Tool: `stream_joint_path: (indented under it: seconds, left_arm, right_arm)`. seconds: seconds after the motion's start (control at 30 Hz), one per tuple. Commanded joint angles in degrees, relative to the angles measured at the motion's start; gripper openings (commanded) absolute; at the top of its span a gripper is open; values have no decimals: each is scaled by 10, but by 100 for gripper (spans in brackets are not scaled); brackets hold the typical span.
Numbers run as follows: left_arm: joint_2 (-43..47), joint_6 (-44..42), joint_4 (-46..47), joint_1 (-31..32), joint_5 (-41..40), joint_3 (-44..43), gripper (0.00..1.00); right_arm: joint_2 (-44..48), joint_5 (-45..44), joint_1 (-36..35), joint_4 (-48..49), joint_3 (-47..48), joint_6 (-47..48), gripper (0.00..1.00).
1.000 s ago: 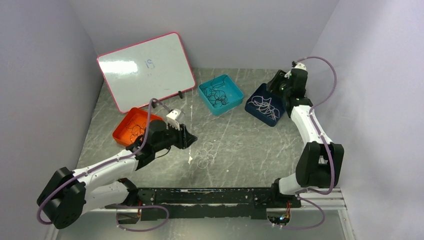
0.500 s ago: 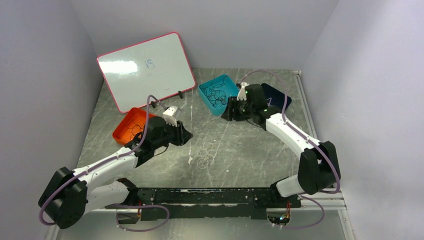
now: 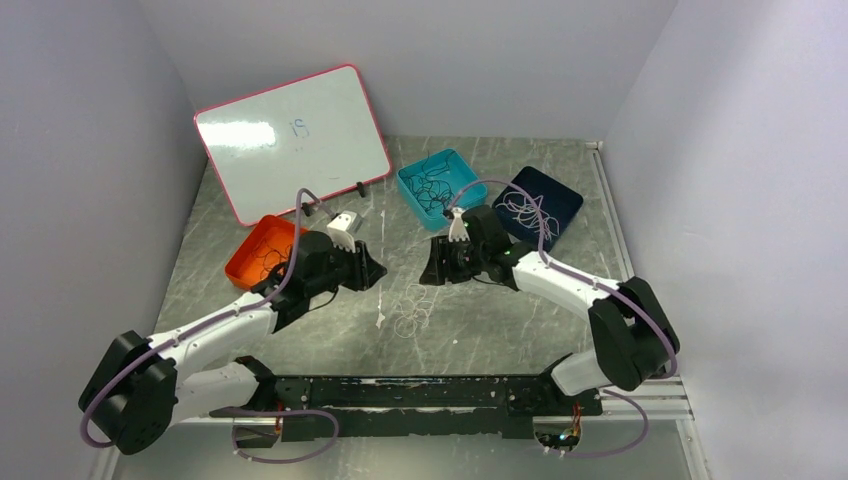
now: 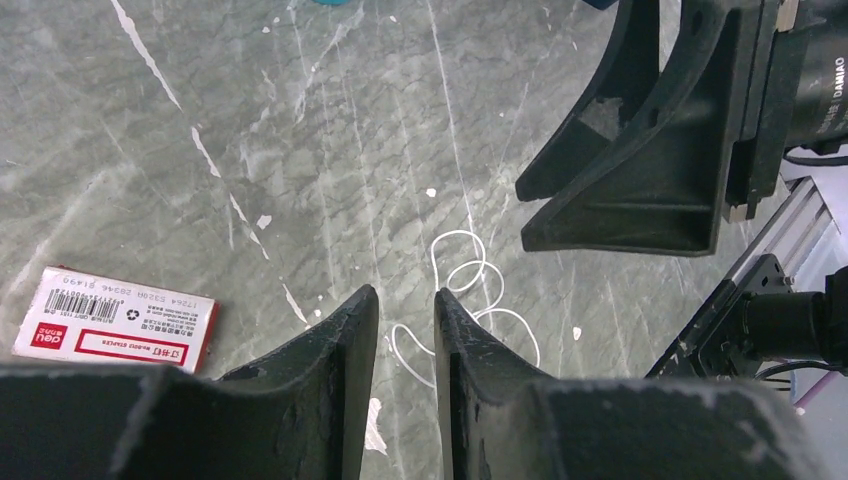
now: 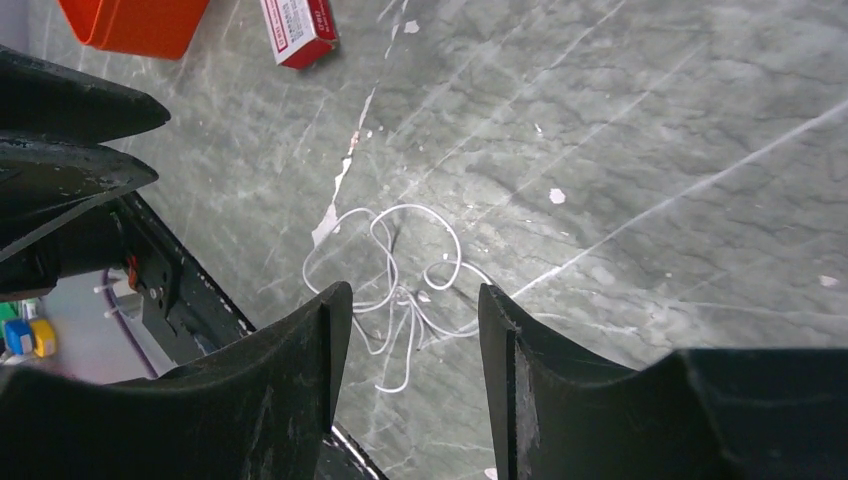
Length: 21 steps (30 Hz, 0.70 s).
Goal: Untangle the cables
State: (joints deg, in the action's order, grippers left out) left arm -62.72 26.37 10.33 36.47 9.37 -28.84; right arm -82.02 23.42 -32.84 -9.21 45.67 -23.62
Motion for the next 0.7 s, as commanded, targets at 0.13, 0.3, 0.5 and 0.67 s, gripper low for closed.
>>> stream_joint_path:
  seconds: [0.13,0.3,0.5,0.67]
  left_arm:
    - [-13,3,21,-3,25,-13,33]
    - [-10,3,17,-3,26,-12,33]
    - [-5,3,20,-3,26,-7,34]
    - [-5,3,22,-3,29,-6,34]
  right_arm:
    - [-26,-36,-26,75,-36,-45,51]
    - [-49,-33,-35,121,-53,-65,49]
    - [-74,-30,-46,138,-51,-68,43]
    - [-87,-46,-51,139,-47,-70,34]
